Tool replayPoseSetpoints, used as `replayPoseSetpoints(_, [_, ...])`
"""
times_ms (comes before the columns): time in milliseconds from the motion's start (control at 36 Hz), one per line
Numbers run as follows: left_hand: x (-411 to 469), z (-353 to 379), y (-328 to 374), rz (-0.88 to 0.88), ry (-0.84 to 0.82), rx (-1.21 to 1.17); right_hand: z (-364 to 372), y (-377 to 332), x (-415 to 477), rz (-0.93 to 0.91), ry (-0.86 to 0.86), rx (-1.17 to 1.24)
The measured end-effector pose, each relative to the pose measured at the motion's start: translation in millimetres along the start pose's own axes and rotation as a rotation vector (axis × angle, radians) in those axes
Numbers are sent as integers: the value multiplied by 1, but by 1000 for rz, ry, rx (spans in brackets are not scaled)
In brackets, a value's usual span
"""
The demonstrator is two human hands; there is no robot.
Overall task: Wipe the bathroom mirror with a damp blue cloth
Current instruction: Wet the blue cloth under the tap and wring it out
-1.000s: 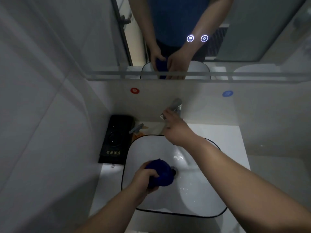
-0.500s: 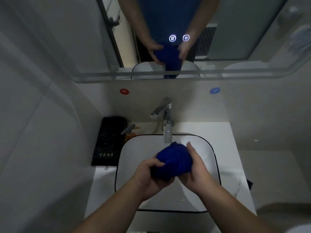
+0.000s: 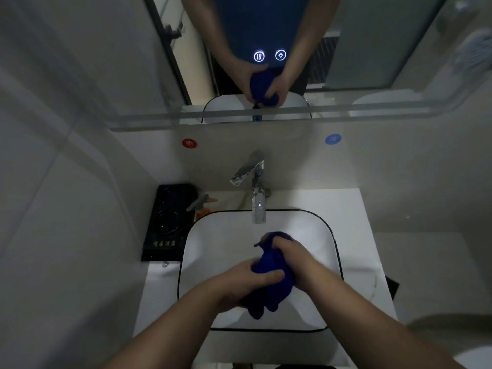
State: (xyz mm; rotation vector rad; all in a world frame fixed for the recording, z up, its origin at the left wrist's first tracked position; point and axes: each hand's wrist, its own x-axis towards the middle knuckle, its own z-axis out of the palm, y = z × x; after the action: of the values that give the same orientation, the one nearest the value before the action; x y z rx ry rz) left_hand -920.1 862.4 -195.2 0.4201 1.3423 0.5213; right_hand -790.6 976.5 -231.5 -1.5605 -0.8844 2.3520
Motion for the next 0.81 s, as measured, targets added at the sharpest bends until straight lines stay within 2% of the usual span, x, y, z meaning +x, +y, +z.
replayPoseSetpoints(56, [11, 9, 0, 39, 74, 63, 6, -1, -3, -5, -5, -65])
replayPoseSetpoints(139, [27, 19, -5, 79, 199, 33, 17, -7, -6, -20, 29, -172])
replayPoseSetpoints(222, [33, 21, -9, 56, 210, -18, 18, -13, -1, -13, 44, -248])
replayPoseSetpoints(361, [36, 15, -12, -17, 238, 63, 10, -25, -8, -6, -1, -307])
replayPoseSetpoints(444, [30, 5, -15, -85, 181, 49, 2, -20, -16, -252, -1, -567])
replayPoseSetpoints(556, [22, -9, -14, -179, 128, -15, -21, -11, -17, -645, -71, -1083])
replayPoseSetpoints(667, [17, -19, -12, -230, 79, -145, -40, 5, -13, -799, -248, -1688])
replayPoseSetpoints(722, [15, -22, -8, -278, 23, -176, -44, 14, -10, -815, -236, -1814])
replayPoseSetpoints(806, [15, -22, -2, -321, -107, -169, -44, 18, -4, -964, -205, -1794])
